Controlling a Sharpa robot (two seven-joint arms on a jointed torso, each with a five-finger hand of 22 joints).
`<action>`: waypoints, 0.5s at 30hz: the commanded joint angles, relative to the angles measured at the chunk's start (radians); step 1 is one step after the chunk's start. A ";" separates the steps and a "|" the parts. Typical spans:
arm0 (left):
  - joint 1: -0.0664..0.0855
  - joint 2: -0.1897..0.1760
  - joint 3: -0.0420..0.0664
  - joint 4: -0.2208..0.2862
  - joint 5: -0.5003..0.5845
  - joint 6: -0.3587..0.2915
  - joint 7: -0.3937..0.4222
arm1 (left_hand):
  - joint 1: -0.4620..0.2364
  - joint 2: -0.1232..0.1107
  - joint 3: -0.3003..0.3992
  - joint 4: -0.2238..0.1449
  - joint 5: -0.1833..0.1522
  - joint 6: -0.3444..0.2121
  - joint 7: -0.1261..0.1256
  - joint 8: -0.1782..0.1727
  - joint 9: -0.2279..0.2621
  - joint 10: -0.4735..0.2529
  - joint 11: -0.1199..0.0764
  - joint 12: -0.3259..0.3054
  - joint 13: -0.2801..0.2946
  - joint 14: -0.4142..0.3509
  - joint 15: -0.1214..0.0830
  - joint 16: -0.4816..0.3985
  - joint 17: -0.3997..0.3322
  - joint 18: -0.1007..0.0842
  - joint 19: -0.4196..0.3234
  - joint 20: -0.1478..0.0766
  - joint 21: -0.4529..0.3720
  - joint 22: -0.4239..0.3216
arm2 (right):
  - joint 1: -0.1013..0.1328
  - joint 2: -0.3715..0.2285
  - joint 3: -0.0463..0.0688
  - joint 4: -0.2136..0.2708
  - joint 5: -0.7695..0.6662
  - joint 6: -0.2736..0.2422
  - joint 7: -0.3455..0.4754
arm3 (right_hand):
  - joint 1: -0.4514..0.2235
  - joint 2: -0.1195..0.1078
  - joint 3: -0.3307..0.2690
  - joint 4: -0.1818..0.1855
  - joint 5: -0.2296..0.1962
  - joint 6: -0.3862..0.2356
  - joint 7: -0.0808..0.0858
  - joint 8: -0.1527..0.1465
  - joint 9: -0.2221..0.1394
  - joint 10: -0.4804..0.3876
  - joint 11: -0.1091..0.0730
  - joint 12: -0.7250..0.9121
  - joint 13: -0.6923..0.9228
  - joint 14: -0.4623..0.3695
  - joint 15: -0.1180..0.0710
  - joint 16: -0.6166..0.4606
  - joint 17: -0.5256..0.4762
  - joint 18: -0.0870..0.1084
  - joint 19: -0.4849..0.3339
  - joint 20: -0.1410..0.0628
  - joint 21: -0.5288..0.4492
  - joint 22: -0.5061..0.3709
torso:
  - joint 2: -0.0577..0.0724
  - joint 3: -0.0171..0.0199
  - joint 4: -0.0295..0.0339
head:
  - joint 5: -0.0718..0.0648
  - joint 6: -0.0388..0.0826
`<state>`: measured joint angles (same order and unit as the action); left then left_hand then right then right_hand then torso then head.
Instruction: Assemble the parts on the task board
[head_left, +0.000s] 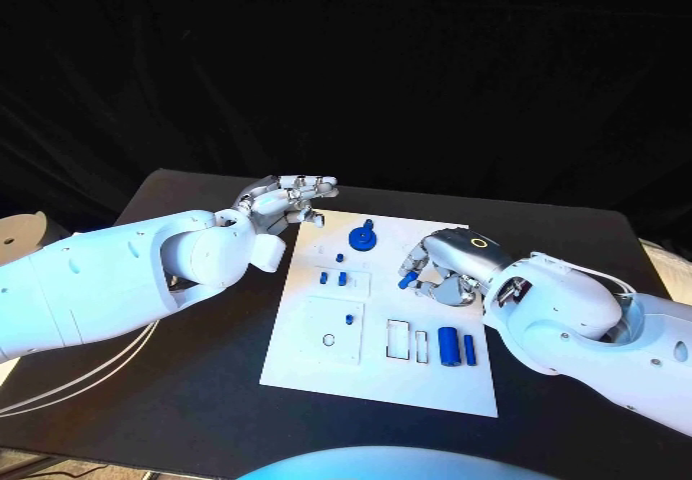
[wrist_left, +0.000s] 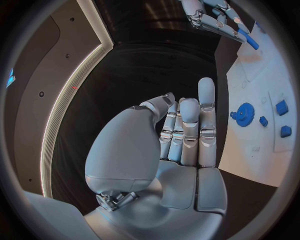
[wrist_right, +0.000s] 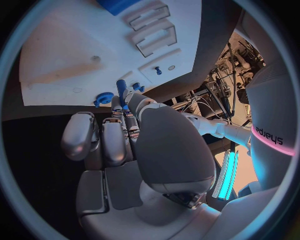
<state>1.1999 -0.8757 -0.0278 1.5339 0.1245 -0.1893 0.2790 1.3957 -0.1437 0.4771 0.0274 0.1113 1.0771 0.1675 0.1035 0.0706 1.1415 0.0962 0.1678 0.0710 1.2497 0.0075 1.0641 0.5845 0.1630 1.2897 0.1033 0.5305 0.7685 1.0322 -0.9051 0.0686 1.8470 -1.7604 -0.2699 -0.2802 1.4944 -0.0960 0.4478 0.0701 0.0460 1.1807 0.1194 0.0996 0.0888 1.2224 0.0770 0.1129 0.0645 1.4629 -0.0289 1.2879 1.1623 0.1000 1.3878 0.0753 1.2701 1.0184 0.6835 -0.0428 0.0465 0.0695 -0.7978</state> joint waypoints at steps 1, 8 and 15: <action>0.000 0.001 0.000 0.002 0.002 0.020 0.004 | -0.007 0.003 0.000 -0.003 0.006 -0.004 0.004 0.007 -0.001 -0.001 0.002 0.003 0.000 -0.007 0.001 -0.005 -0.001 0.019 -0.008 0.000 -0.007 -0.002 | 0.000 0.011 0.001 0.022 0.047 -0.038 0.028 | 0.024 0.012 0.013 -0.005 0.003 -0.001 0.006 -0.005 0.000 0.027 -0.022 -0.005 0.002 0.045 -0.001 0.006 0.001 0.002 0.001 -0.002 0.005 0.001 | 0.001 -0.0004 0.0008 | 0.003 -0.001; 0.000 0.003 0.000 0.003 0.002 0.021 0.004 | -0.007 0.003 0.000 -0.003 0.006 -0.004 0.004 0.007 -0.001 -0.001 0.002 0.003 0.000 -0.007 0.001 -0.005 -0.001 0.019 -0.008 0.000 -0.007 -0.002 | -0.019 0.088 -0.002 0.027 0.055 -0.019 0.055 | 0.019 0.010 0.026 -0.013 0.003 -0.003 0.008 -0.009 0.000 0.027 -0.019 -0.012 0.002 0.044 0.001 0.006 0.001 0.002 0.000 -0.001 0.005 0.001 | 0.000 -0.0007 0.0012 | 0.012 -0.003; 0.000 0.007 0.000 0.004 0.002 0.022 0.004 | -0.007 0.003 0.000 -0.003 0.006 -0.004 0.004 0.007 -0.001 -0.001 0.002 0.003 0.000 -0.007 0.001 -0.005 -0.001 0.019 -0.008 0.000 -0.007 -0.002 | -0.038 0.173 -0.020 -0.018 0.040 0.015 0.078 | 0.017 0.008 0.033 -0.017 0.003 -0.004 0.009 -0.011 -0.001 0.027 -0.018 -0.015 0.002 0.044 0.002 0.006 0.000 0.003 -0.002 0.000 0.005 -0.001 | 0.000 -0.0014 0.0030 | 0.017 -0.007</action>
<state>1.1997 -0.8710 -0.0280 1.5350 0.1245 -0.1878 0.2786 1.3957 -0.1437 0.4771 0.0275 0.1113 1.0771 0.1675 0.1035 0.0705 1.1415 0.0962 0.1685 0.0711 1.2512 0.0090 1.0641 0.5846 0.1630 1.2897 0.1034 0.5305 0.7685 0.9971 -0.7363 0.0490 1.8366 -1.7137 -0.2824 -0.2333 1.4945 -0.0961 0.4589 0.0675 0.0422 1.1773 0.1228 0.0952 0.0864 1.2224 0.0770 0.1032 0.0657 1.4629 -0.0288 1.2879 1.1622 0.1000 1.3877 0.0754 1.2701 1.0182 0.6837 -0.0438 0.0483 0.0842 -0.8026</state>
